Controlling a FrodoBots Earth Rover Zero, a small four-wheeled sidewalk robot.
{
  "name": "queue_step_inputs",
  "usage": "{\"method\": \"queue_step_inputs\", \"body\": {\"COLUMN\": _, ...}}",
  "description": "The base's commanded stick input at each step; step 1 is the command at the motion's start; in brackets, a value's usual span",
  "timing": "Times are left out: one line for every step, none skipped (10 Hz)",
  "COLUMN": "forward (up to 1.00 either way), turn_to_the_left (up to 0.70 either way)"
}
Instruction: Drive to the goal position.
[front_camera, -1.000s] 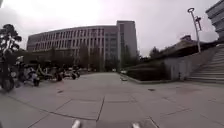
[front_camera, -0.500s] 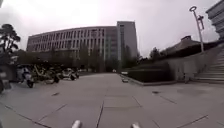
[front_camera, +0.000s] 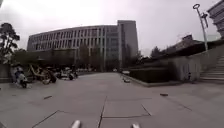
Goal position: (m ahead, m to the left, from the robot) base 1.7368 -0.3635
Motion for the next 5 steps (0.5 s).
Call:
{"method": "queue_step_inputs", "body": {"forward": 0.70, "turn_to_the_left": 0.00}}
{"method": "queue_step_inputs", "body": {"forward": 0.70, "turn_to_the_left": 0.00}}
{"method": "queue_step_inputs", "body": {"forward": 0.70, "turn_to_the_left": 0.00}}
{"method": "queue_step_inputs", "body": {"forward": 0.70, "turn_to_the_left": 0.00}}
{"method": "queue_step_inputs", "body": {"forward": 0.70, "turn_to_the_left": 0.00}}
